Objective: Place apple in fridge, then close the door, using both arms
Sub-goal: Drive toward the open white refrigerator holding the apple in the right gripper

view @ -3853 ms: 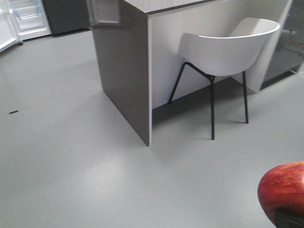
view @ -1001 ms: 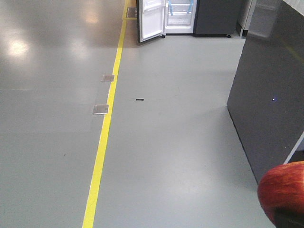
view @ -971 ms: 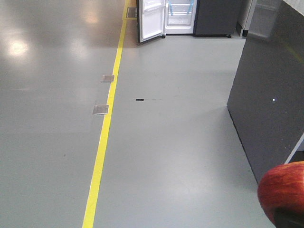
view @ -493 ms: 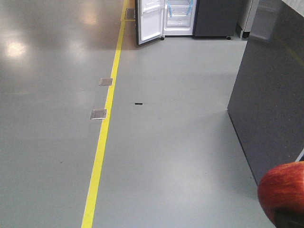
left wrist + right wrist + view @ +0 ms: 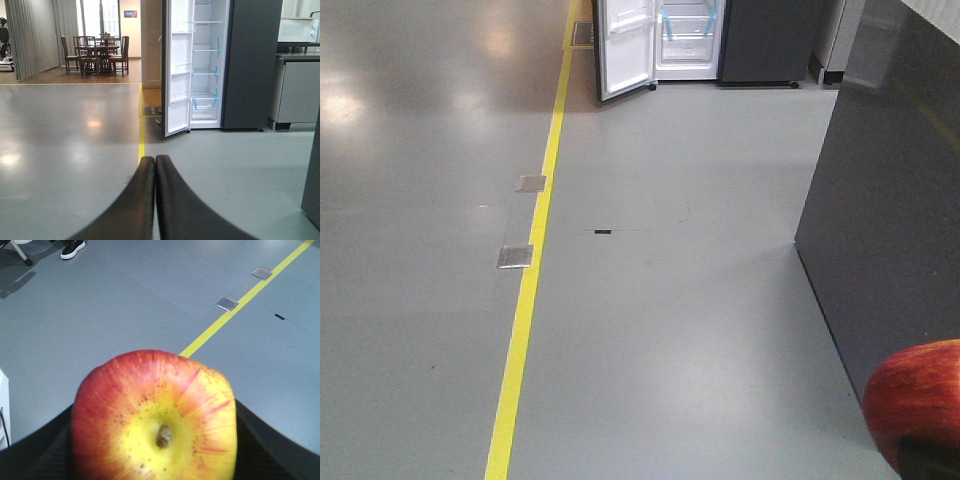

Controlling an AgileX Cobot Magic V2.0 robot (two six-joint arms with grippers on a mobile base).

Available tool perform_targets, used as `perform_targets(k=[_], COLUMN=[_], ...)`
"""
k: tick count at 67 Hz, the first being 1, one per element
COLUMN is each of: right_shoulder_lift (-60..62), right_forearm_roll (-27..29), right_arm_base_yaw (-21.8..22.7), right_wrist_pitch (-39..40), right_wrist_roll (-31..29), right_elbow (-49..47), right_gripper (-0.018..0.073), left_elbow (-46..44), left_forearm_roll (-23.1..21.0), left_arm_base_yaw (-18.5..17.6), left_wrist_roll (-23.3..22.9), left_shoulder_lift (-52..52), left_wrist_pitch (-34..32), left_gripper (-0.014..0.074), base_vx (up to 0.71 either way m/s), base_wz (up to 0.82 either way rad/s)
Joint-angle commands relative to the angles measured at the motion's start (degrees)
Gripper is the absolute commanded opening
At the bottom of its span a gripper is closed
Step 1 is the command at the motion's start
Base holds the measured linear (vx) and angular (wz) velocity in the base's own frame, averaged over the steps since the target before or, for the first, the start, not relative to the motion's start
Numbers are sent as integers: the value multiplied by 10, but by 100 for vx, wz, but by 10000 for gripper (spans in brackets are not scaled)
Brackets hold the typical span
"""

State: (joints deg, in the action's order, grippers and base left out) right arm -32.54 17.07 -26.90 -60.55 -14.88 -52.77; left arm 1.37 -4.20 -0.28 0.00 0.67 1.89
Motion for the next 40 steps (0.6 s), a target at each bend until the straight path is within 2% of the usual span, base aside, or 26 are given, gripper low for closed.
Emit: perform_targets(k=[1,40], right_shoulder_lift=[-3,-3], right_forearm_roll=[10,10], right_arm_base_yaw=[0,0], right_wrist_pitch=[37,37], right_wrist_roll=[-1,-1], right_elbow=[-15,-15], right_gripper=[224,224], left_elbow=[16,16], left_forearm_roll=[-3,-3], left_arm_base_yaw=[0,0], left_wrist_roll=[-5,-5], left_shoulder_lift=[8,8], left_wrist_pitch=[-44,-44], left_gripper=[-6,-6], base_vx=[19,23], base_wz=[-5,-6])
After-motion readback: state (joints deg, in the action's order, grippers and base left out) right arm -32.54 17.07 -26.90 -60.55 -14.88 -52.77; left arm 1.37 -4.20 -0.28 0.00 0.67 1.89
